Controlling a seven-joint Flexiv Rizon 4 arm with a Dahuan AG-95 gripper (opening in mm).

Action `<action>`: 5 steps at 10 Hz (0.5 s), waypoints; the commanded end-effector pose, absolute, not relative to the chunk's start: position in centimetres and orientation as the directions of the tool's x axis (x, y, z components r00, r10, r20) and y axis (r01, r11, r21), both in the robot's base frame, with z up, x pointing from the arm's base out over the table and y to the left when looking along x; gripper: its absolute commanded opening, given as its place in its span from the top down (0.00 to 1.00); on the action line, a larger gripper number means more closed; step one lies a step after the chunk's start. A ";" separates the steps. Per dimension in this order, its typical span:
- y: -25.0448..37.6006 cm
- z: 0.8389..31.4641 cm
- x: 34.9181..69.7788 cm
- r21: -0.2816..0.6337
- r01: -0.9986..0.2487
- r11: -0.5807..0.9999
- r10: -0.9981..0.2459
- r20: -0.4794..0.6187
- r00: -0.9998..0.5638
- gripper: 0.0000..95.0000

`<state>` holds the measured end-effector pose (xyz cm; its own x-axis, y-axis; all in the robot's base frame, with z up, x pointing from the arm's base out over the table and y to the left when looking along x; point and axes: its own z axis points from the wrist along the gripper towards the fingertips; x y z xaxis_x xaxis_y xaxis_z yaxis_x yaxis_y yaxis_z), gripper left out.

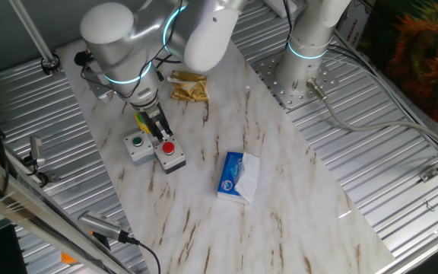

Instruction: Press three buttons from left to right in sequence

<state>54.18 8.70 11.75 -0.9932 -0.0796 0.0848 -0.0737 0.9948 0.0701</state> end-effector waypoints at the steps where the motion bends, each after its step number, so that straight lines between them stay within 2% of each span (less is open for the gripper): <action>1: 9.7 11.3 54.4 0.072 -0.059 0.996 -0.065 0.086 -0.994 1.00; 5: 10.5 11.0 54.3 0.070 -0.061 0.996 -0.068 0.087 -0.994 1.00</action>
<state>54.18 10.51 11.13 -0.9936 -0.0701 0.0884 -0.0640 0.9955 0.0700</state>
